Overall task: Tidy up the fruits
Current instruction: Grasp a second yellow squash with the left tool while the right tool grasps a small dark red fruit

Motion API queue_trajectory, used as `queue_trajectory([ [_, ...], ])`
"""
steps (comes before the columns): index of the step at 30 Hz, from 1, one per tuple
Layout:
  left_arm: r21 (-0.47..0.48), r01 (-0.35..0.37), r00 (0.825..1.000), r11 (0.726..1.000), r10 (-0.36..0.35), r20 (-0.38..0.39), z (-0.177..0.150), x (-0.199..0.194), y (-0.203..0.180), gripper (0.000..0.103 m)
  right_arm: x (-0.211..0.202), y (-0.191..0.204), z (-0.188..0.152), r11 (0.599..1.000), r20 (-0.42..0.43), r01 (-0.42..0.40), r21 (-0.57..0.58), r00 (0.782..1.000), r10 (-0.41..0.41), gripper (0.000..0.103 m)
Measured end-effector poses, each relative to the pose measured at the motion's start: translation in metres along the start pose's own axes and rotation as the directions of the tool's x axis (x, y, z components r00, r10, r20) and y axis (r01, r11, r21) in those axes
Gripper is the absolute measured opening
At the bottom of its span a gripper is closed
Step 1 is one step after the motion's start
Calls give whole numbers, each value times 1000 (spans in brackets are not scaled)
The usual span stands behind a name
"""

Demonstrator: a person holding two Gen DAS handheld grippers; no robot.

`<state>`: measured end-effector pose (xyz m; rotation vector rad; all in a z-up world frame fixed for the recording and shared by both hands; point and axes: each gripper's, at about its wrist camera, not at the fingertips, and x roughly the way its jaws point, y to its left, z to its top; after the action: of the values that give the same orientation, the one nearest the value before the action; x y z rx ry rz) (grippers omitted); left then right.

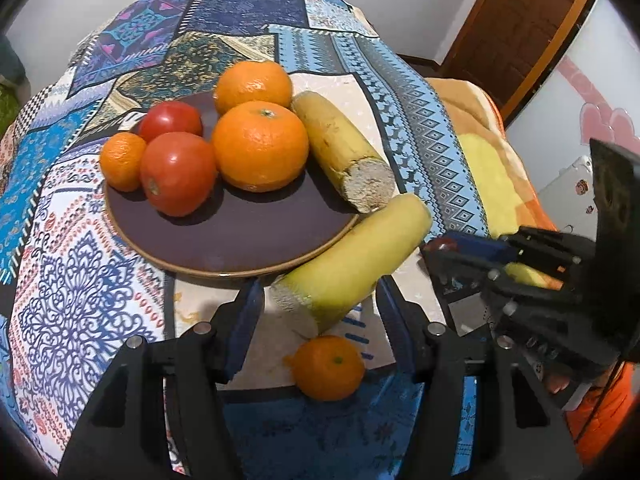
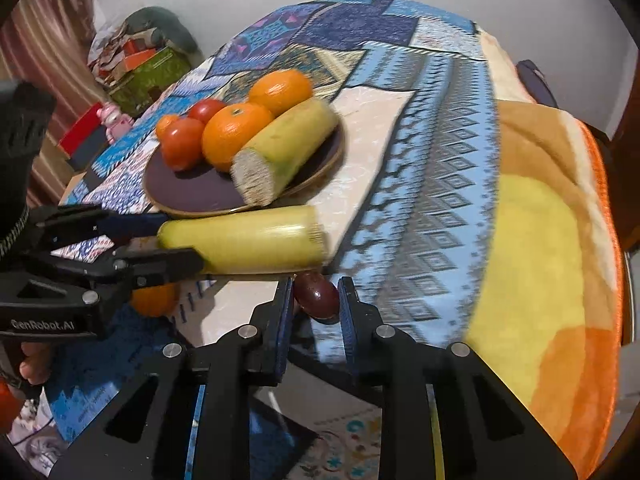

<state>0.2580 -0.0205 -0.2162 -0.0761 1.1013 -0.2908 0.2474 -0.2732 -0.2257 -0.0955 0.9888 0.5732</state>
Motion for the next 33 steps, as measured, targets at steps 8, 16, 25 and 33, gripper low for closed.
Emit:
queue_trajectory([
  [8, 35, 32, 999, 999, -32, -10, 3, 4, -11, 59, -10, -27, 11, 996, 28, 66, 66, 997, -68, 21],
  [16, 144, 61, 998, 988, -63, 5, -1, -7, -45, 58, -19, -29, 5, 995, 34, 60, 81, 997, -63, 21],
  [25, 188, 60, 998, 980, -56, -26, 24, 12, -63, 58, -35, -35, -4, 993, 52, 42, 110, 997, -48, 21],
  [33, 215, 14, 998, 976, -2, -56, 34, 43, -78, 57, -40, -39, -7, 990, 62, 35, 133, 997, -44, 21],
])
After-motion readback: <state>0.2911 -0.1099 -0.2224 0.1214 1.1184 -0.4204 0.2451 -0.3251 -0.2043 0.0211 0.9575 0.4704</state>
